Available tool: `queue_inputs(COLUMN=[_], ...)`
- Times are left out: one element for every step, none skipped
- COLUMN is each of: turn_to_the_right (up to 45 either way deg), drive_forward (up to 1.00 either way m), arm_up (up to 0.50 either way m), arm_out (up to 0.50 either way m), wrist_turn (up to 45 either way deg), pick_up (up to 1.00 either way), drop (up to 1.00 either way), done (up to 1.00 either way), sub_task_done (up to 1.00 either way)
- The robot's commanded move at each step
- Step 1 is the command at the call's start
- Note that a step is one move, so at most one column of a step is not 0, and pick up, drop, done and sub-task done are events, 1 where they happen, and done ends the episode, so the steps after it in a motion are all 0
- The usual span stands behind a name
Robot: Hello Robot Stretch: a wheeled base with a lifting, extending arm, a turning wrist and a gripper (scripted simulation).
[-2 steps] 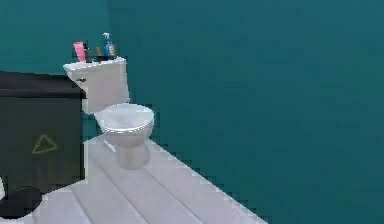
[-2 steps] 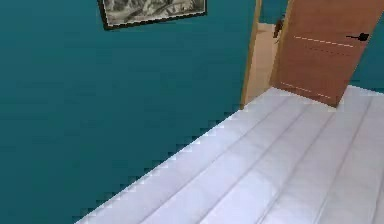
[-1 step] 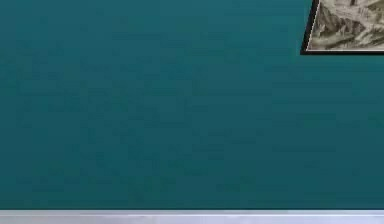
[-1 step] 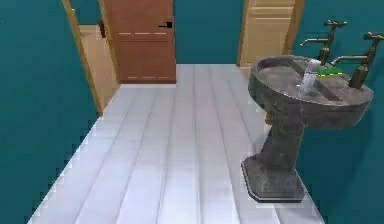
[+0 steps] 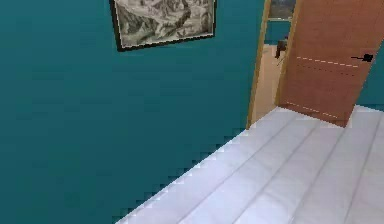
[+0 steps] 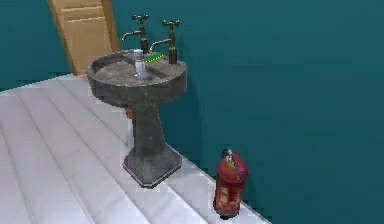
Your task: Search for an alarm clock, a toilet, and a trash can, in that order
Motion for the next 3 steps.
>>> queue_inputs(turn_to_the_right=[18.0, 0.0, 15.0], drive_forward=[0.00, 0.65, 0.00], arm_up=[0.00, 0.00, 0.00], arm_out=[0.00, 0.00, 0.00], wrist_turn=[0.0, 0.0, 0.0], pick_up=[0.00, 0.00, 0.00], drop=[0.00, 0.00, 0.00], done=[0.00, 0.00, 0.00], sub_task_done=[0.00, 0.00, 0.00])
